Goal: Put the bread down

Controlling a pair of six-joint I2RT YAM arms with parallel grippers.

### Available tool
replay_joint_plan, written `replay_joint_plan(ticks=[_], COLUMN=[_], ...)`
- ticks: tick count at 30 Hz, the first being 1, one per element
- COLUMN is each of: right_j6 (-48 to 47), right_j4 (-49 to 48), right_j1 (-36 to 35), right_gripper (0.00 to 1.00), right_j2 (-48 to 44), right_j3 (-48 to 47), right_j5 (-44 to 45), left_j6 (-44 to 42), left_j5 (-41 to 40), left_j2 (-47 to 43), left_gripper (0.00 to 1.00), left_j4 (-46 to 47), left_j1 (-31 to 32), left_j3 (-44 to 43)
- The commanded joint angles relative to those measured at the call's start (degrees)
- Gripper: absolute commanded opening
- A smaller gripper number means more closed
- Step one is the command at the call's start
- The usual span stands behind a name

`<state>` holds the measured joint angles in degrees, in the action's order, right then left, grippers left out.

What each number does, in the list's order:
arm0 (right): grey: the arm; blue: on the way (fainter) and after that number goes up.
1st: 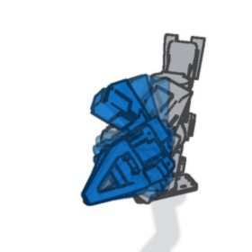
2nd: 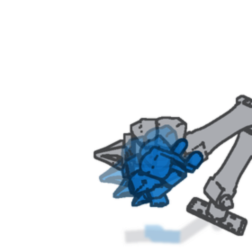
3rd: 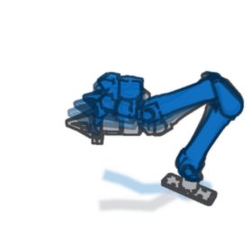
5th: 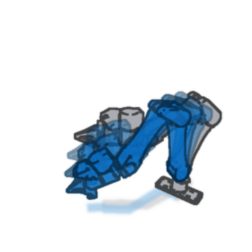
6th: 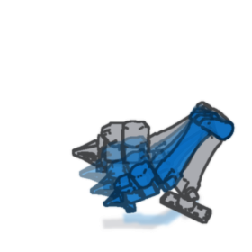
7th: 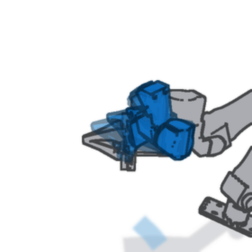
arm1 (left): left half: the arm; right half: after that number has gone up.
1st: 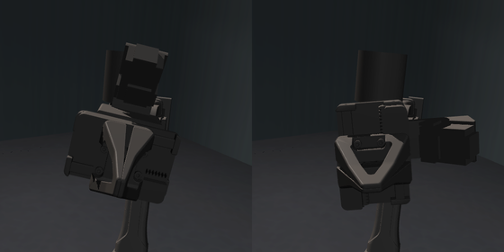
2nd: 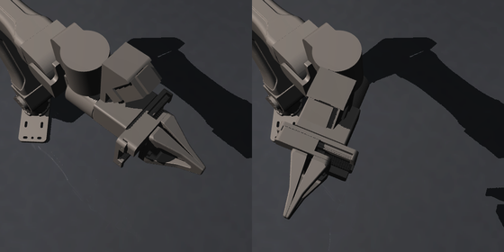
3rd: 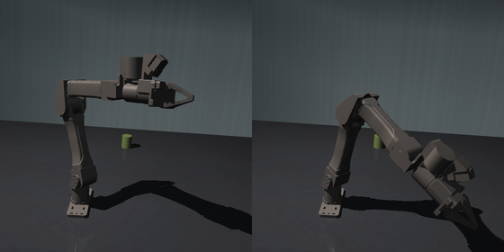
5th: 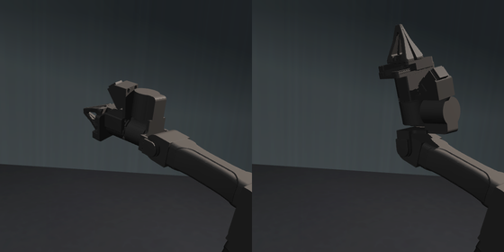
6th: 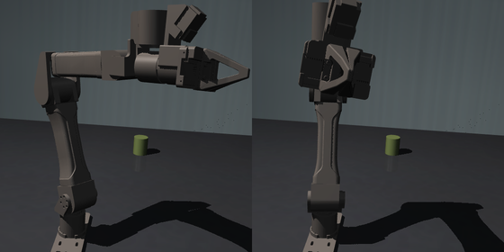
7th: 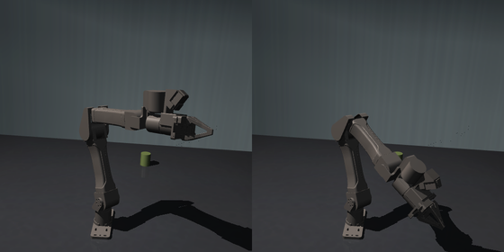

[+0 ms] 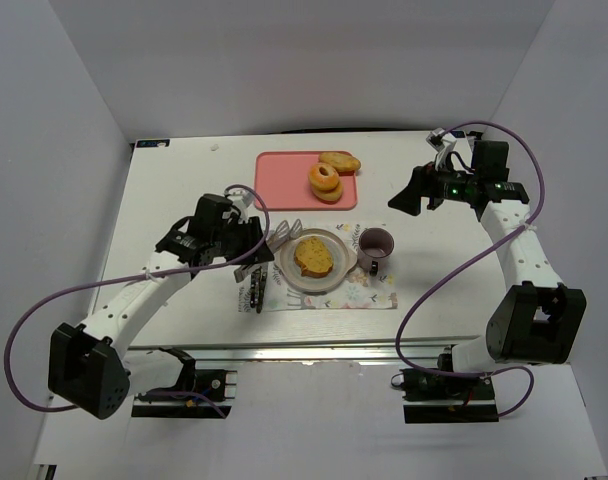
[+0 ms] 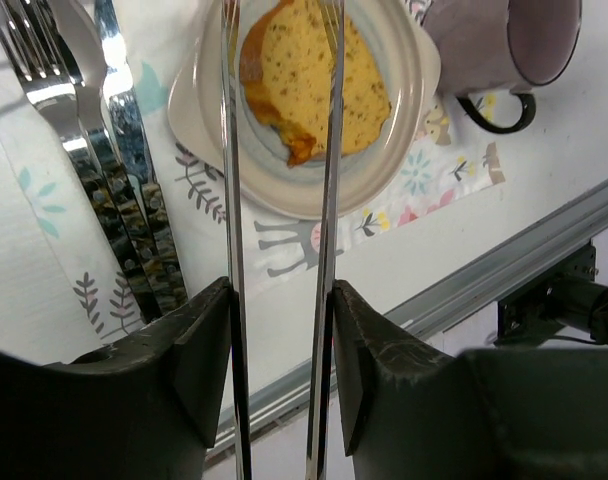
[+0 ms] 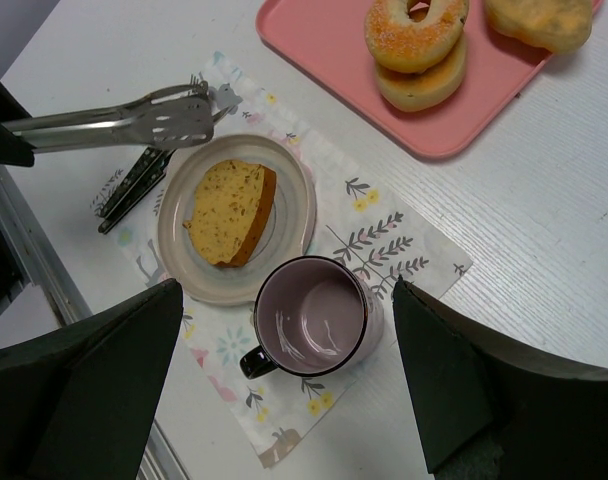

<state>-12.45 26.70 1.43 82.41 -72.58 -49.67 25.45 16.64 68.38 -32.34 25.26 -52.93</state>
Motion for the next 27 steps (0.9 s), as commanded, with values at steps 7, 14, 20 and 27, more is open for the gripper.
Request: replay_joint_plan(ticks=[7,14,20,27], right_j6=[-0.7,-1.0,-1.1,-1.9], right_j4=[-0.2,-0.2,0.2,1.1], right_j1=[0.2,0.2,0.2,0.3], right_gripper=[0.89,0.89,0.89,0.89], right_j2=[-2.2,-2.3,-1.9,-2.5], right_j3=[0.2,0.6,-0.1,-0.3], right_j5=[-1.2,-1.4,-1.7,-1.6], left_j6=[-3.7,-8.6,-15.1,-15.9], left_j5=[-8.4,-12.9,-20.8,-23.8], left_j2=[-1.7,-0.9,4.8,19.8], left_gripper=[0.51,0.51,0.56,0.62], left_j4=[-4.2,-2.5,8.9,13.2], left_j1=[-1.3,-15.3,-21.7,-25.2], left_j3=[-7.5,-4.0,-0.2,-1.7])
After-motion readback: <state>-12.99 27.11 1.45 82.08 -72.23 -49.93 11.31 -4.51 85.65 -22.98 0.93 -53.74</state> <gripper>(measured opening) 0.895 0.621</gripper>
